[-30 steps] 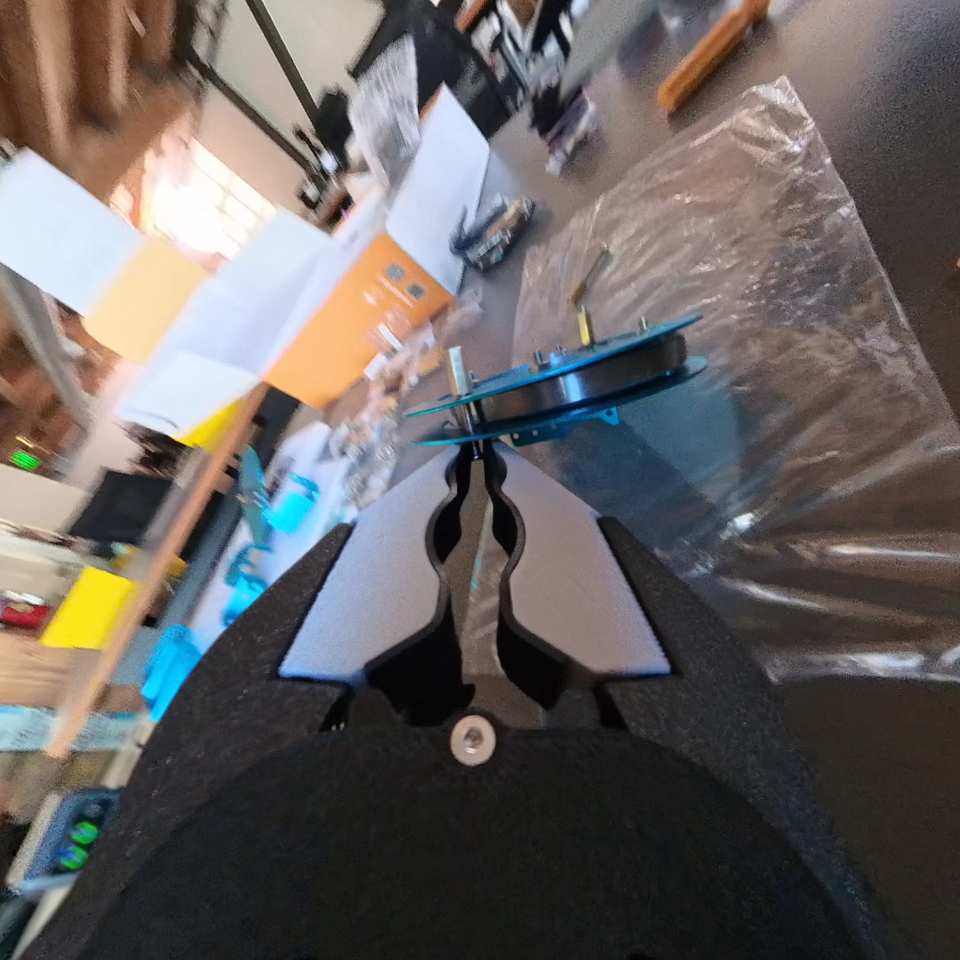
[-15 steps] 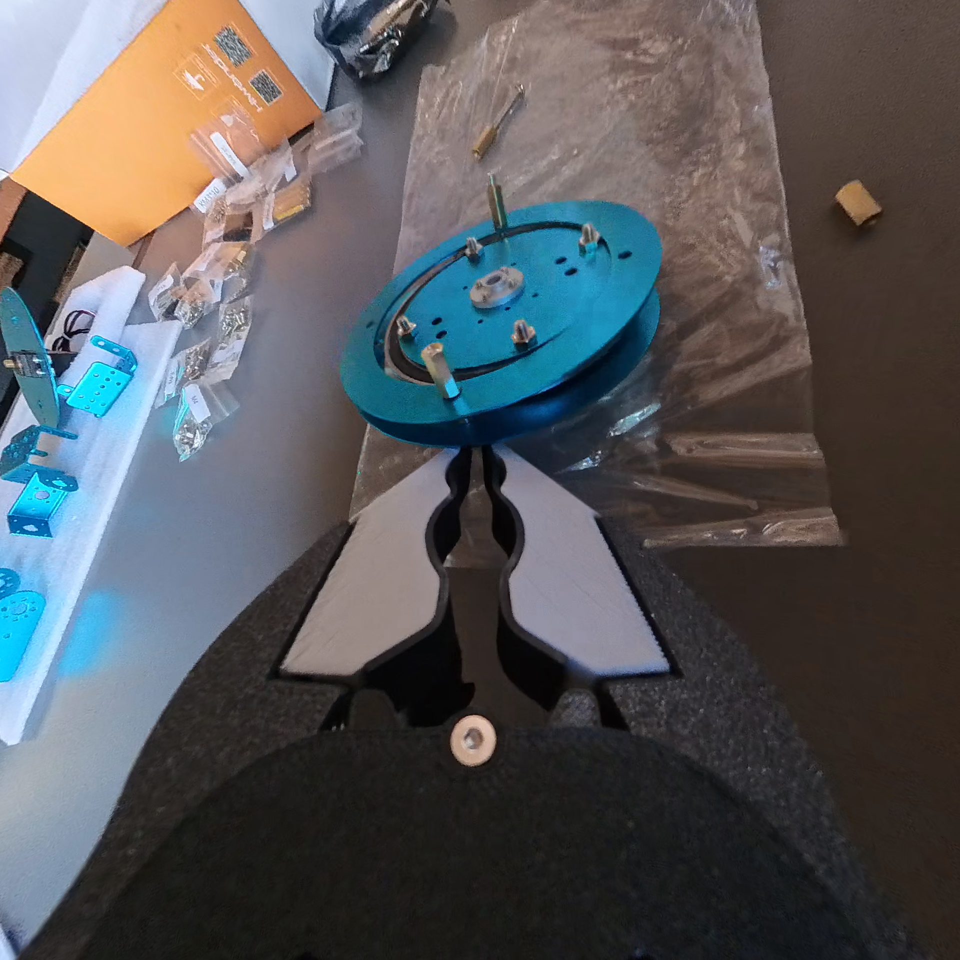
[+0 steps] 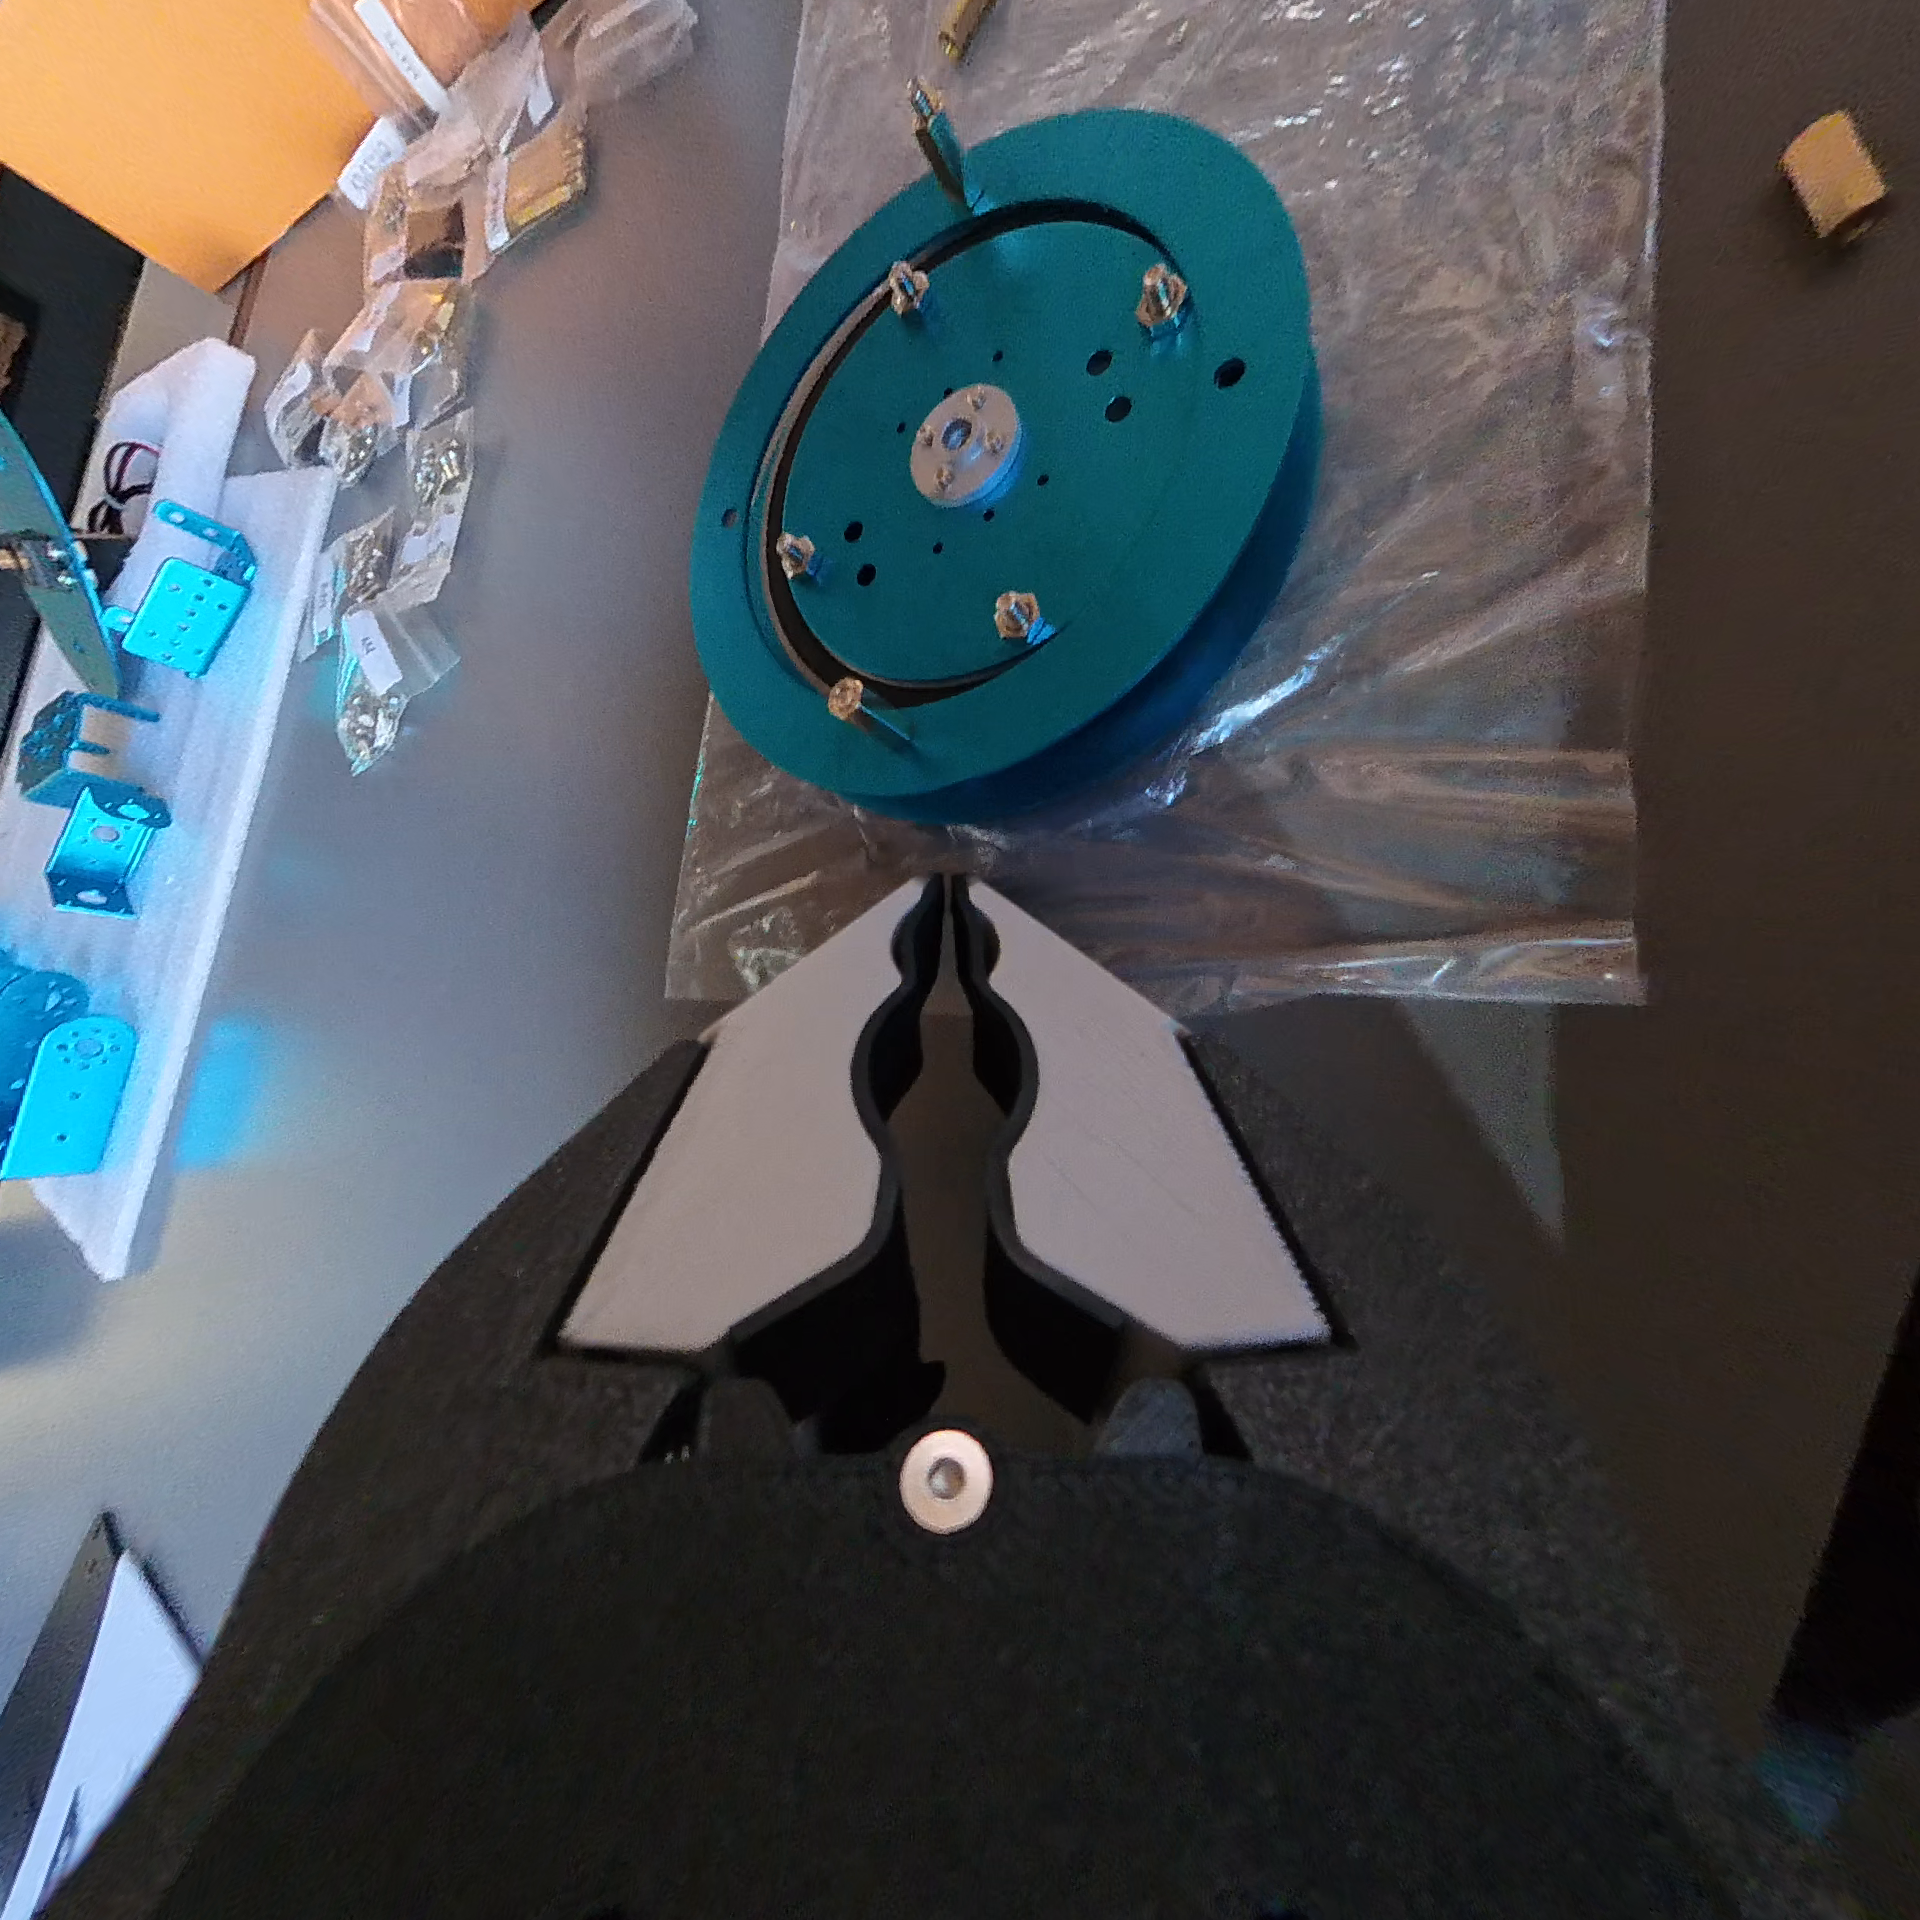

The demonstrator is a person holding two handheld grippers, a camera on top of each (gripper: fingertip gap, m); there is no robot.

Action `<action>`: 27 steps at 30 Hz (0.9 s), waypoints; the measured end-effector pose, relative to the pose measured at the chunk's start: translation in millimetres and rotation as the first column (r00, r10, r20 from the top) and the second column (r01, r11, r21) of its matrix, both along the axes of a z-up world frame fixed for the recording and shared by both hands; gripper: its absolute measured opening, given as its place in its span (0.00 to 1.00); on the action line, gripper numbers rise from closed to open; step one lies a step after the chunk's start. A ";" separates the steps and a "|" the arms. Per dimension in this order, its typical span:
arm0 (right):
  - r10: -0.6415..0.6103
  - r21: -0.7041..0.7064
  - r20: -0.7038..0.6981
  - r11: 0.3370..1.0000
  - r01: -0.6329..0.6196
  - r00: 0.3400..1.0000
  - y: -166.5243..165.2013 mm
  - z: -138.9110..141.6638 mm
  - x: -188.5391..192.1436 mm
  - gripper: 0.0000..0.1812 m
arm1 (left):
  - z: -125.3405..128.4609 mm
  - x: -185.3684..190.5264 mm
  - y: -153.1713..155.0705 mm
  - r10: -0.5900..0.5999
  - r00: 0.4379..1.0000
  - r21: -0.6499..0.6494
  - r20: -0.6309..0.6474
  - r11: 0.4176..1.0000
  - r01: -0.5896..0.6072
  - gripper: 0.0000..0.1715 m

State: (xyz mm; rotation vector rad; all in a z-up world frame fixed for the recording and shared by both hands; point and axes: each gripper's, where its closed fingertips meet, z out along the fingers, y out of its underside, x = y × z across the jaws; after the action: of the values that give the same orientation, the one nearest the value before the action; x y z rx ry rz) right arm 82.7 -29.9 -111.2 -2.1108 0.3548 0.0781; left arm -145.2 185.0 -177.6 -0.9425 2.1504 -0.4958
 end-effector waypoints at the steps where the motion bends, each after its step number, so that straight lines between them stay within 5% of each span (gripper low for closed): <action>1: 0.041 0.056 -0.041 0.998 -0.039 0.998 3.1 8.5 -13.0 0.00 | 2.1 -1.4 2.5 0.016 1.000 0.012 0.007 1.000 -0.016 0.02; 5: 0.194 0.245 -0.247 0.960 -0.133 0.949 19.3 31.9 -59.2 0.00 | 19.9 -5.7 8.7 0.081 0.995 0.005 0.055 0.997 -0.081 0.06; 8: 0.353 0.397 -0.417 0.900 -0.181 0.837 36.1 49.0 -90.1 0.00 | 47.4 -2.2 6.4 0.098 0.987 -0.032 0.128 0.995 -0.094 0.06; 11: 0.474 0.469 -0.503 0.852 -0.232 0.723 58.1 60.8 -113.9 0.00 | 81.0 11.7 -20.8 0.036 0.984 -0.222 0.172 0.975 0.003 0.06; 14: 0.543 0.467 -0.538 0.829 -0.308 0.645 84.4 69.8 -133.9 0.00 | 109.0 29.0 -59.3 -0.100 0.976 -0.462 0.194 0.868 0.181 0.14; 18: 0.626 0.453 -0.513 0.779 -0.433 0.588 111.8 78.1 -160.1 0.00 | 126.0 53.3 -63.1 -0.158 0.973 -0.684 0.167 0.693 0.230 0.24; 25: 0.671 0.462 -0.482 0.741 -0.488 0.563 149.2 74.8 -174.2 0.00 | 137.2 49.0 -53.5 -0.326 0.923 -0.824 0.203 0.453 0.341 0.16; 27: 0.689 0.472 -0.492 0.724 -0.503 0.532 153.2 73.4 -179.6 0.00 | 128.6 53.3 -47.1 -0.307 0.931 -0.819 0.197 0.471 0.328 0.08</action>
State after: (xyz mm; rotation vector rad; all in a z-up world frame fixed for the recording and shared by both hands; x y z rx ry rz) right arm -96.9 123.2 -37.8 -1.7643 -0.0349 1.2397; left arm -92.0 137.9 -49.0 -0.9737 2.0221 -1.8728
